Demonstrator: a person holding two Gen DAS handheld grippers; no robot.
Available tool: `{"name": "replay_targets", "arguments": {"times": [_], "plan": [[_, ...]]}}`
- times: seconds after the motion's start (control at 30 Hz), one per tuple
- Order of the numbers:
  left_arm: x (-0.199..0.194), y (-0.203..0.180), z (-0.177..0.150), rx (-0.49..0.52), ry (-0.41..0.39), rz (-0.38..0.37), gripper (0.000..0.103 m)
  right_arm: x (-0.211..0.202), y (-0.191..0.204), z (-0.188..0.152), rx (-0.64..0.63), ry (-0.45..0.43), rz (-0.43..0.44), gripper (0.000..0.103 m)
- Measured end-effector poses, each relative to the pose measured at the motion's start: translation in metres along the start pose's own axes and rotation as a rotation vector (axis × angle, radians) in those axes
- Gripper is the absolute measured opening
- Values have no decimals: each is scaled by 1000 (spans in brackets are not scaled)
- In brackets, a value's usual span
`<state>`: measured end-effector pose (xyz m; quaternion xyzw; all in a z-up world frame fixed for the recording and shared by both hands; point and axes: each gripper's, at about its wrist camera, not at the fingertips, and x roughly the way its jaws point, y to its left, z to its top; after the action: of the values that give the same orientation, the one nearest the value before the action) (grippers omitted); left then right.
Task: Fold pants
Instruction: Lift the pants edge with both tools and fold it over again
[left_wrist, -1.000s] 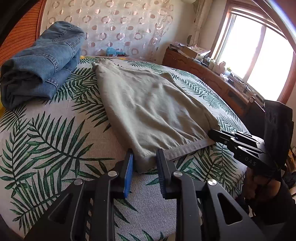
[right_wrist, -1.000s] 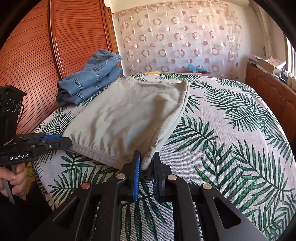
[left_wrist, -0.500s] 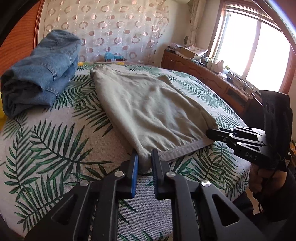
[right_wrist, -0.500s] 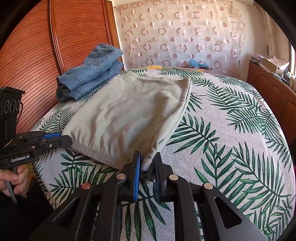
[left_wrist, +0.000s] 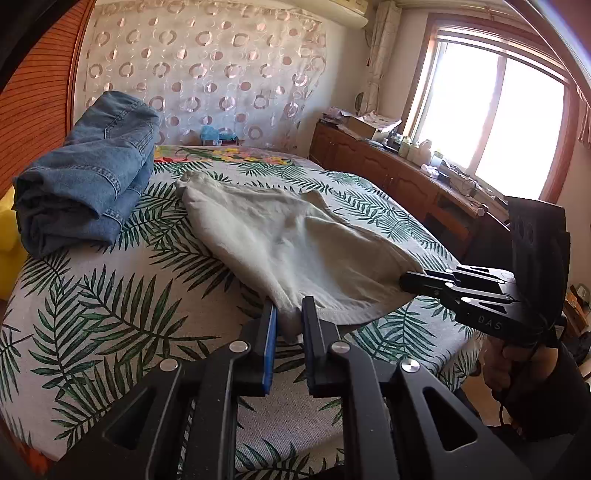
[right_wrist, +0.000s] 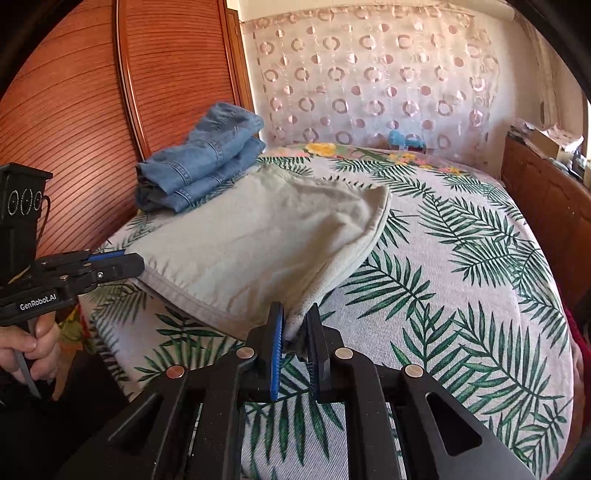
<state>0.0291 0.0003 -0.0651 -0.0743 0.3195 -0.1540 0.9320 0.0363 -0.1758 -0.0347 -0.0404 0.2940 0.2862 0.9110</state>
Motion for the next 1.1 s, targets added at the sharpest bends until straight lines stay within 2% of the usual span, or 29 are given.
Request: {"name": "replay_targets", "arguments": {"times": [0.7, 1.1], "plan": [[-50, -13, 23, 64, -117, -39, 13, -44, 8, 10, -38, -87, 26, 11], [-83, -27, 34, 99, -200, -60, 13, -79, 10, 19, -70, -175, 34, 11]]}}
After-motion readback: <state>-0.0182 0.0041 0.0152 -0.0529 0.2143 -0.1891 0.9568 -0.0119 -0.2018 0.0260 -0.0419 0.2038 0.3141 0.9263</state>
